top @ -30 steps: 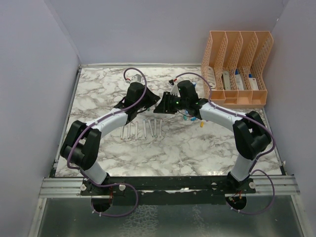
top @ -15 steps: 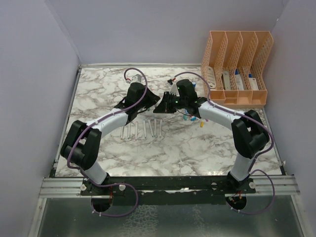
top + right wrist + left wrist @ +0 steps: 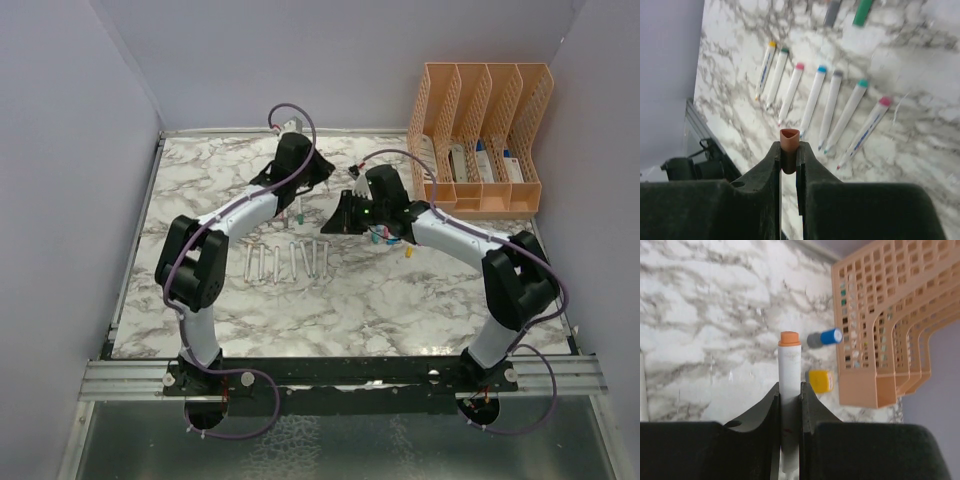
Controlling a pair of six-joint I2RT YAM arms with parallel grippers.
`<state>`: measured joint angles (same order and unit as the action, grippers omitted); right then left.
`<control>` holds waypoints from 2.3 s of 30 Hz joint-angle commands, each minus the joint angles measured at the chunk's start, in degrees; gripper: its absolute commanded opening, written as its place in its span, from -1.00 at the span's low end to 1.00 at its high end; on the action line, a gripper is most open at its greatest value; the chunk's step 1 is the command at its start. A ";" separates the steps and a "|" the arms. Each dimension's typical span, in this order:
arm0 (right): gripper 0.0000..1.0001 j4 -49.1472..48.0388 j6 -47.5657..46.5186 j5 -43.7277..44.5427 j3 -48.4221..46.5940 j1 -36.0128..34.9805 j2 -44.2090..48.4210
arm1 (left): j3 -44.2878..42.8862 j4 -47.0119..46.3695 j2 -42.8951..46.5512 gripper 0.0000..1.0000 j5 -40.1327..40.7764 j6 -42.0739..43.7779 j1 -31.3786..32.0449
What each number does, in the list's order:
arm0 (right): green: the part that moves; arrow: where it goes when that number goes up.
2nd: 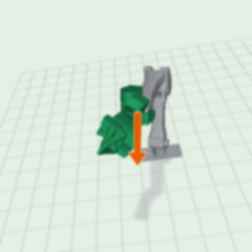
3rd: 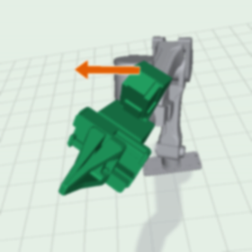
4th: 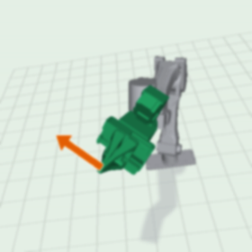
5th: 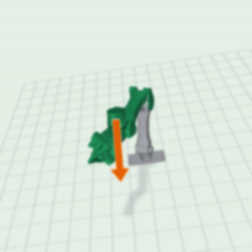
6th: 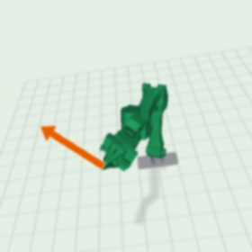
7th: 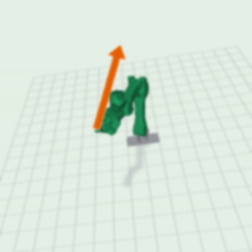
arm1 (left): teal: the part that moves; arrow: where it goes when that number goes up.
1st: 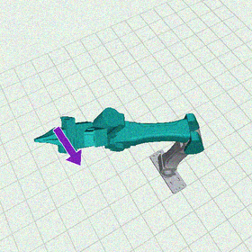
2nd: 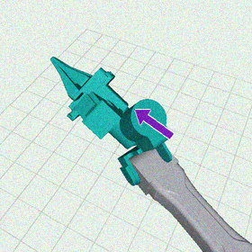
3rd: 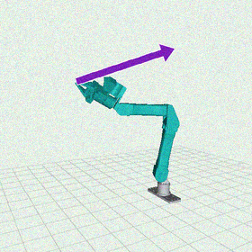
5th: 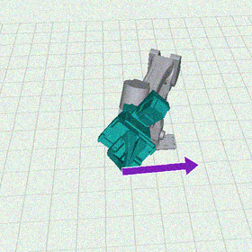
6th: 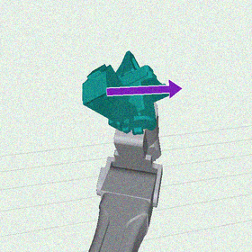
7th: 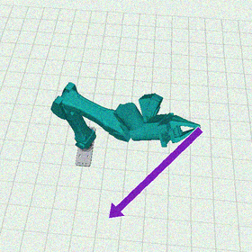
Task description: Open the pen caps
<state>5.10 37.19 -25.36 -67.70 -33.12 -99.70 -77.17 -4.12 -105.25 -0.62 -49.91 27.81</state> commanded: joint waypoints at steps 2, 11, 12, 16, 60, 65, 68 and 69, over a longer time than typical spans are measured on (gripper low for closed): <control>-0.98 6.80 -1.31 -1.65 5.22 -2.16 6.49 | -10.01 -1.19 -5.71 -1.00 3.63 2.34 -2.60; -0.98 18.34 -9.97 20.23 3.35 -0.07 8.12 | -2.17 0.84 1.15 -1.00 -2.38 4.15 -3.44; -0.98 19.22 -11.13 22.34 3.07 0.65 7.61 | -1.05 2.47 2.28 -1.00 -3.94 5.02 -3.47; -0.98 20.92 -14.98 28.22 2.45 3.26 4.72 | 7.27 6.28 7.47 -1.00 -9.35 7.36 -3.38; -0.08 20.12 -20.24 27.91 -17.30 4.85 -15.11 | 26.59 19.24 18.20 -1.00 0.36 14.82 -1.86; -0.01 17.79 -22.63 24.57 -17.69 4.77 -12.83 | 27.05 20.07 17.07 -1.00 3.25 16.77 -1.86; -0.01 17.05 -22.79 23.69 -18.13 4.69 -11.92 | 27.11 20.21 16.62 -1.00 4.57 17.47 -1.87; -0.01 16.85 -22.78 23.31 -18.27 4.72 -11.70 | 27.13 20.27 16.57 -1.00 5.03 17.54 -1.88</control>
<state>25.21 15.73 0.75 -84.01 -28.42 -114.59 -50.11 15.38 -87.94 0.54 -34.39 25.63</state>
